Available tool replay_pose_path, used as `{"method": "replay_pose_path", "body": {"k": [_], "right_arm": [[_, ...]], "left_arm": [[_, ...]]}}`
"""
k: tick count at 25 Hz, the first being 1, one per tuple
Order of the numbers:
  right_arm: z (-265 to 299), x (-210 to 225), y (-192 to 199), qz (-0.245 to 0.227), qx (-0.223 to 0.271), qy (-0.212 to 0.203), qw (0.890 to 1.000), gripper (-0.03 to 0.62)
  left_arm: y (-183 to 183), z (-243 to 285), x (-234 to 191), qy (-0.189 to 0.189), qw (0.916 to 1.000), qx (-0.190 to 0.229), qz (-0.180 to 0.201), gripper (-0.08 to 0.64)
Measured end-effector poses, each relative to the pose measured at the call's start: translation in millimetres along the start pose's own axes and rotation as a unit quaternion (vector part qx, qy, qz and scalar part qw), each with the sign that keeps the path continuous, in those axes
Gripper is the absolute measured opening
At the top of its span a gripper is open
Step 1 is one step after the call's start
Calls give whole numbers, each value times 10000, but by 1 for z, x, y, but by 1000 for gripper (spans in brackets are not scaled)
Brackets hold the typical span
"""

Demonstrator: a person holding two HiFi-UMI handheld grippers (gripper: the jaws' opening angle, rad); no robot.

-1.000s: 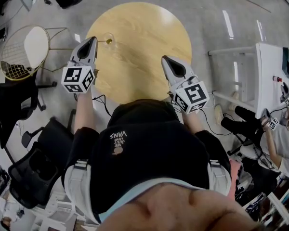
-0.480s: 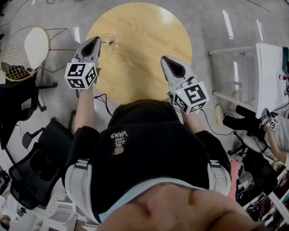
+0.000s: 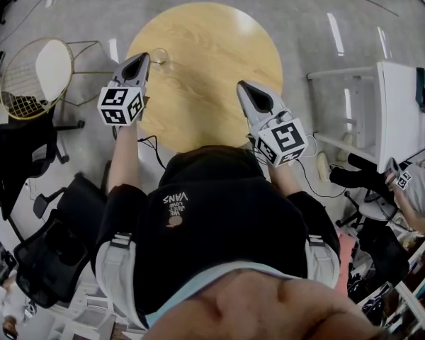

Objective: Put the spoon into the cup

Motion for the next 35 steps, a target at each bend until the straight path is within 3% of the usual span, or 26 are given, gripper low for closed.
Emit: {"method": "replay_pose_path", "body": {"k": [21,35], "right_arm": [[2,1,-1,-2,6,32,10000,-2],[2,-3,0,0,38,47,10000,-2]], "left_arm": [[26,14,-4,220,9985,-476,-148,9],[27,15,-8,10,9988,-432,225,9]]}}
Point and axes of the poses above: the fingertips, and each gripper's own axes: z forward along the fingers, x to its right, y out of its underside, the point moved 2 cm from there along -z, backward along the fingers, and after that the axes turned 15 degrees about x, right-handed, at the moved point
